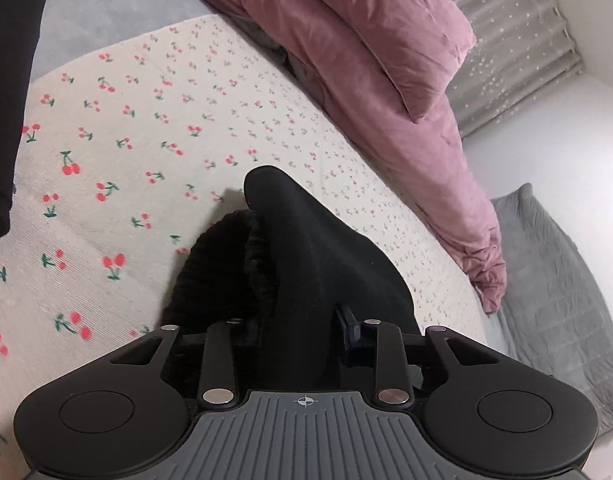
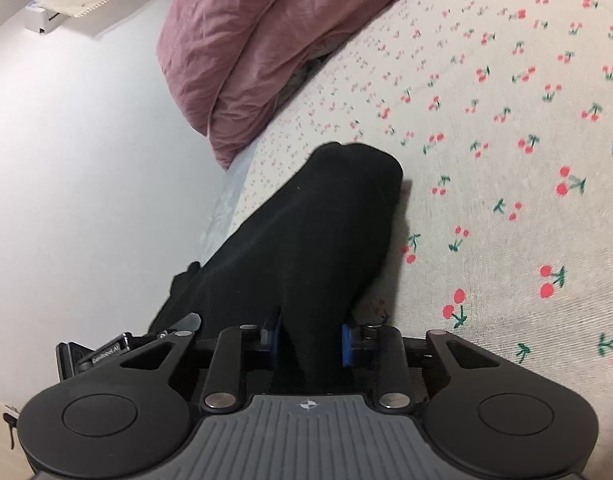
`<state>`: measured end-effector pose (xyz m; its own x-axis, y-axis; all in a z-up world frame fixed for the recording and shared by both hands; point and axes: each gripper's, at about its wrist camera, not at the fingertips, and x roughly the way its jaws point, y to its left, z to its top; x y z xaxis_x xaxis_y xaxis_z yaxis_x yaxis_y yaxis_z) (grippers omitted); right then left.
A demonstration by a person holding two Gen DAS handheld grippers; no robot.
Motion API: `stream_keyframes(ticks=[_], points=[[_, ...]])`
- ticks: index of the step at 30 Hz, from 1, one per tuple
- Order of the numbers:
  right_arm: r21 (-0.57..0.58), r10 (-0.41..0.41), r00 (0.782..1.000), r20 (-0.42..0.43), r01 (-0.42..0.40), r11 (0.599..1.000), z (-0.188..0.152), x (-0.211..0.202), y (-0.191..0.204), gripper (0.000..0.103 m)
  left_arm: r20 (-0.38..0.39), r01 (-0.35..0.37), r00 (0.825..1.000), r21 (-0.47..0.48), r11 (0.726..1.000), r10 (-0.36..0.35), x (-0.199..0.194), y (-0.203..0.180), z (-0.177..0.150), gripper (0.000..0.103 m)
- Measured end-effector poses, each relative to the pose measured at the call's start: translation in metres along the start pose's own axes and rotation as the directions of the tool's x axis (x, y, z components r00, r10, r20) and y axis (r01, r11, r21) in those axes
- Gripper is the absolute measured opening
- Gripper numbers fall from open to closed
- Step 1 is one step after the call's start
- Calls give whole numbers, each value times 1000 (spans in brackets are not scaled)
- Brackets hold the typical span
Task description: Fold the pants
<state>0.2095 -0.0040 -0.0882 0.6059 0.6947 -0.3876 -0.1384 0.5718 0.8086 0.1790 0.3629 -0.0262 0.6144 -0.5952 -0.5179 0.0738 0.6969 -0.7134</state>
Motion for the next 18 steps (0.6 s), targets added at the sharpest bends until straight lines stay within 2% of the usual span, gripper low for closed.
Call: stream_keyframes(ticks=[3,8,12,18], points=[[-9,-5,1000,23,5,1000,6,-23,1,28,-8,-13,1000,16,1000,13,4,-18,-5,26],[-15,-33,997,71,34,999,29,-73,-10,27,-24,24,999,-10,1000,-24,32,-47,-20,26],[-12,-81,991,104,82,997,49,-117,-31,27,-48,65,997,-17,998,-65,72,-79,-33,26],[50,-108,977,182,100,994,75,-179,-81,27,-84,103,991,28,994,-100,136,-140,-52,26]])
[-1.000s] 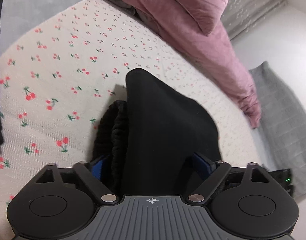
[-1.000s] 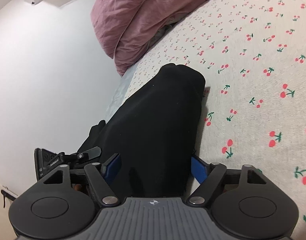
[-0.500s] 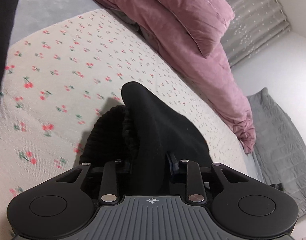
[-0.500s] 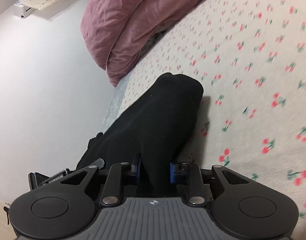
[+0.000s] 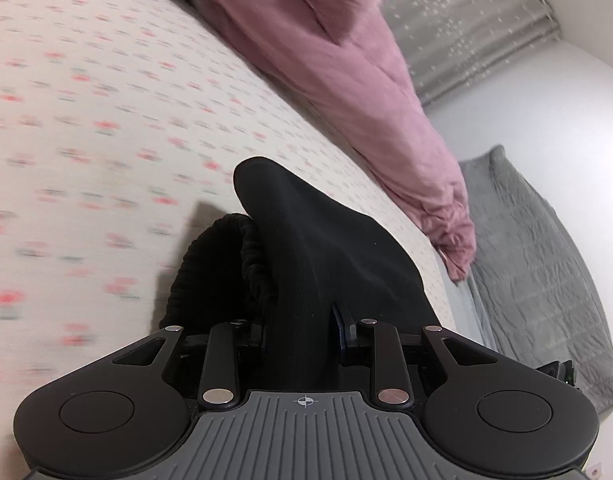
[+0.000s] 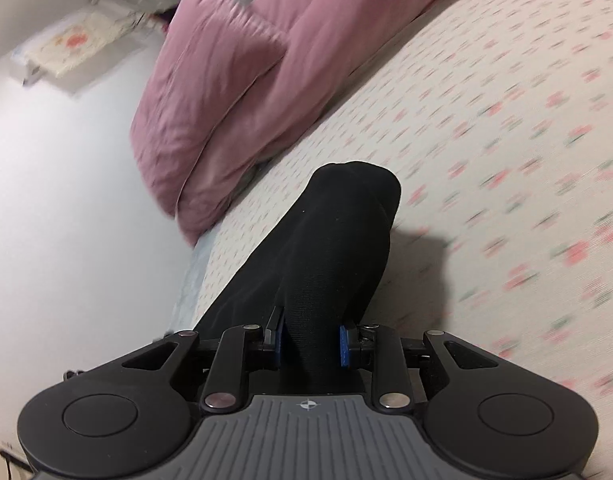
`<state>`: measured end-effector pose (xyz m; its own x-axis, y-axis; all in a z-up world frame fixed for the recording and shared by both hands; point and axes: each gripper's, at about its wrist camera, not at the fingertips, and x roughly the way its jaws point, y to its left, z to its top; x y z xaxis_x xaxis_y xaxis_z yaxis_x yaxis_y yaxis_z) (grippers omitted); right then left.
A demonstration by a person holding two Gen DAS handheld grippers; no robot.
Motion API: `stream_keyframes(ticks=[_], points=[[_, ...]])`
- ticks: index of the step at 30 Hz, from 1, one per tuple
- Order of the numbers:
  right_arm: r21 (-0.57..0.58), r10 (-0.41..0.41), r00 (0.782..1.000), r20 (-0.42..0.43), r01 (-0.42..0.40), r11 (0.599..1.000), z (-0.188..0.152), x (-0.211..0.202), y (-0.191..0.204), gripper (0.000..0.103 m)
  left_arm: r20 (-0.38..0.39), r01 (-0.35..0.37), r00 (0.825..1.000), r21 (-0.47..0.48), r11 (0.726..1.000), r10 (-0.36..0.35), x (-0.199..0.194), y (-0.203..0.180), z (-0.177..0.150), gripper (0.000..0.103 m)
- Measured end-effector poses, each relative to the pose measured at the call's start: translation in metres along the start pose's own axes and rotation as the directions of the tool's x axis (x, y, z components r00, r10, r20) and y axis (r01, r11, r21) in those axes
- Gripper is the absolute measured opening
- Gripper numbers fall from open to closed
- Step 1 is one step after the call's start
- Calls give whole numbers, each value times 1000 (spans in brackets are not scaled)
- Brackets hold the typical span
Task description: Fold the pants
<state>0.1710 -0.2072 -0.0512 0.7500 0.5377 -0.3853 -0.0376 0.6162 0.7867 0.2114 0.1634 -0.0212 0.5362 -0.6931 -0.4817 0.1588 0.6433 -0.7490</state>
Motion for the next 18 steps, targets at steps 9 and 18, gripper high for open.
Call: stream_keyframes(ticks=[9,18], points=[[9,-8,991,137,7,1000,47,-37,-44,27,1,66,998,24,998,-66,77,-45,-13,25],[-8,-213,947,239,221,975,65,-5,-76,57,15,46,999,-25,999,-46,135,-36,-9,48]])
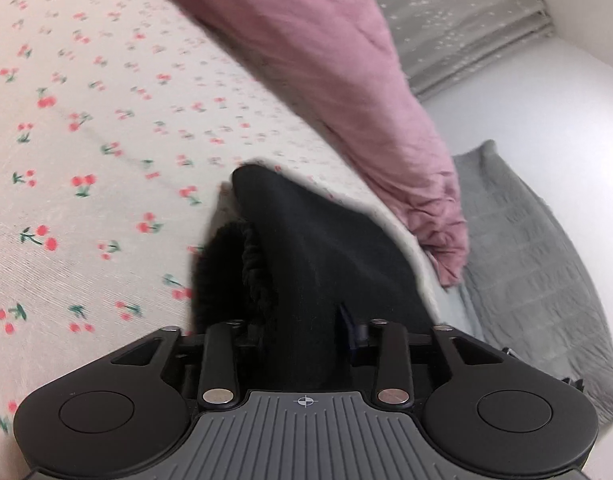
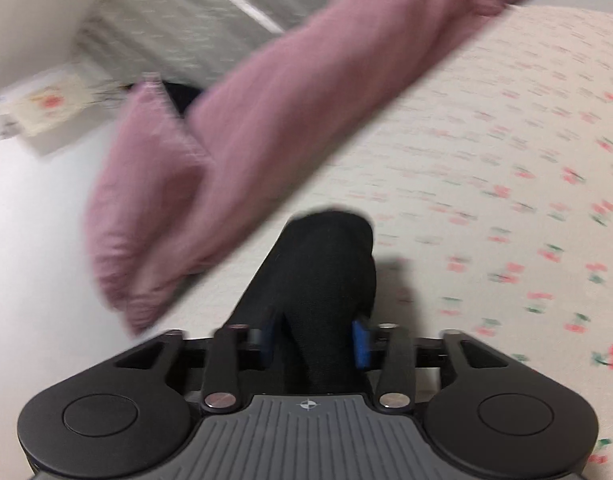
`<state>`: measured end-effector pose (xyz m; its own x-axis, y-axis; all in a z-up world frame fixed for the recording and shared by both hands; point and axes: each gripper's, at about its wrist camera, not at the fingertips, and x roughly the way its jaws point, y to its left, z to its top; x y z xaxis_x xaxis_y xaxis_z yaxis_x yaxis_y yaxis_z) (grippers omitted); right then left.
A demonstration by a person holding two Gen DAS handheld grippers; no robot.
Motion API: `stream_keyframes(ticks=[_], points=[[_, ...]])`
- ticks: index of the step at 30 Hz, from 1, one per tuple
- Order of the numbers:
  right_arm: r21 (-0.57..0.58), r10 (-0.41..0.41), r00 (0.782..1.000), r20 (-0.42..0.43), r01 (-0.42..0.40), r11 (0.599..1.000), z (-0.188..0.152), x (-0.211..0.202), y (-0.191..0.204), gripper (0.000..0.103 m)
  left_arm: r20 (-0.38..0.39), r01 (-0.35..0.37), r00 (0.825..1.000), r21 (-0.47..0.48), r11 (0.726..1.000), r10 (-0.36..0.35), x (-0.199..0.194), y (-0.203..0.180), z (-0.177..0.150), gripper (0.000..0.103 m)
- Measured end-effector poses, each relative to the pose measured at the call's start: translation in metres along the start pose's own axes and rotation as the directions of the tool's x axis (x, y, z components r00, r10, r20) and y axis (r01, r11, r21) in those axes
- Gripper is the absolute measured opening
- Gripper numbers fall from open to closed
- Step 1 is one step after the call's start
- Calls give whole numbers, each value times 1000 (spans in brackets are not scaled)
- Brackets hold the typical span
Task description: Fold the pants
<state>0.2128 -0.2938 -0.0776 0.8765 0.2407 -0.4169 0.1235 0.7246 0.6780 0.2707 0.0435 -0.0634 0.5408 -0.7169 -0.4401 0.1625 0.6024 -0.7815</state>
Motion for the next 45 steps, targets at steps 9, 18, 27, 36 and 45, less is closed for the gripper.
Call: stream_keyframes(ticks=[9,18,27,36,45], points=[[-134,-67,995,73,76,988,-8,-36,23,83,108,-170,983,232,958,148,-41,-49,-10,84],[-422,-182,980,84,201,884,-46,-54,53,91,143,-317,948,448,836,283,-68,-80,-54,93],[-455,-277,961,-22,237,858,-66,-52,32,93,87,-356,925,545,760,371,-62,-69,-83,94],[-450,-305,950,61,299,842,-73,-91,49,99,163,-457,876,581,674,453,-89,-96,-106,103],[-442,-366,918,154,395,806,-81,-106,67,103,232,-573,802,556,602,550,-90,-122,-134,103]])
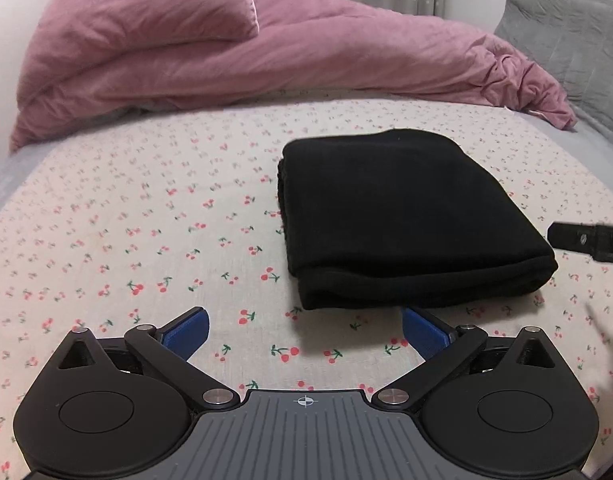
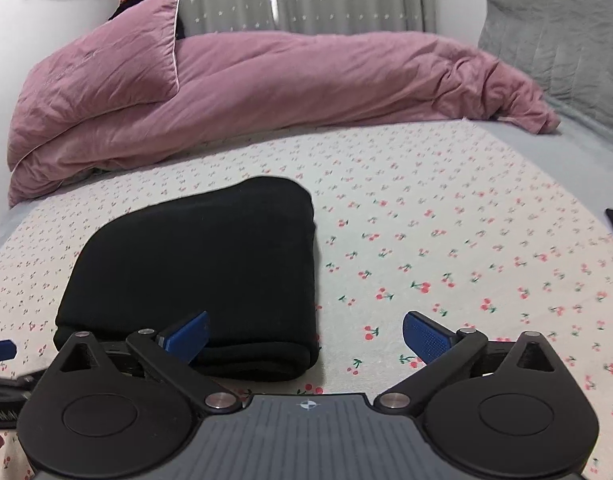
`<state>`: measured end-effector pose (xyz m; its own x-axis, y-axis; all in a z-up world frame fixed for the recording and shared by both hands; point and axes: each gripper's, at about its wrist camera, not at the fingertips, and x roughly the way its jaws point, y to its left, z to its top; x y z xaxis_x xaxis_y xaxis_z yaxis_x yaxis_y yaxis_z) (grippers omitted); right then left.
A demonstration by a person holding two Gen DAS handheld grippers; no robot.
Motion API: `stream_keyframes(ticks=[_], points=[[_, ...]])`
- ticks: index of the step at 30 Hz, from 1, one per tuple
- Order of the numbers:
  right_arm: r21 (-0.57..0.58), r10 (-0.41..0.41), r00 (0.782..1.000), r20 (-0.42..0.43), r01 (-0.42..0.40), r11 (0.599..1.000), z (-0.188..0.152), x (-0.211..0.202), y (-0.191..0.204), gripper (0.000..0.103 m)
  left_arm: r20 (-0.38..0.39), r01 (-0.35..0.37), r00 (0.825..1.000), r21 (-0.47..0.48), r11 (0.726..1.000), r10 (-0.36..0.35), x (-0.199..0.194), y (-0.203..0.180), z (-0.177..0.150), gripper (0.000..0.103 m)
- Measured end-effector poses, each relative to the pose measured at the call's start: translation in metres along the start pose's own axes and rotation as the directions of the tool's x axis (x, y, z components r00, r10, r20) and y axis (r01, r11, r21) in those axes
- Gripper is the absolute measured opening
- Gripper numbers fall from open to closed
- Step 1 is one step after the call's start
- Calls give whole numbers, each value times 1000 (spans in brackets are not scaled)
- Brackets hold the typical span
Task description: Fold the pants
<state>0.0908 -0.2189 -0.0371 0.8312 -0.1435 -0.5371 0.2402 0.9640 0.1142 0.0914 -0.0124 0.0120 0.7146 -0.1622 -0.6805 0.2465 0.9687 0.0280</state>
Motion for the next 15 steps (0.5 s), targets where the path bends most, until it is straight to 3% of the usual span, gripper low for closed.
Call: stream_keyframes(ticks=[9,15], points=[[-82,-77,996,38,79,993,-26,-8,17,103,27,-61,998,-45,997,62,-8,-16,-6,103],[-187,-69,997,40,75,979,-34,-10,34,103,-17,-75,997,-56,996,74,-2,-20,-14,103]])
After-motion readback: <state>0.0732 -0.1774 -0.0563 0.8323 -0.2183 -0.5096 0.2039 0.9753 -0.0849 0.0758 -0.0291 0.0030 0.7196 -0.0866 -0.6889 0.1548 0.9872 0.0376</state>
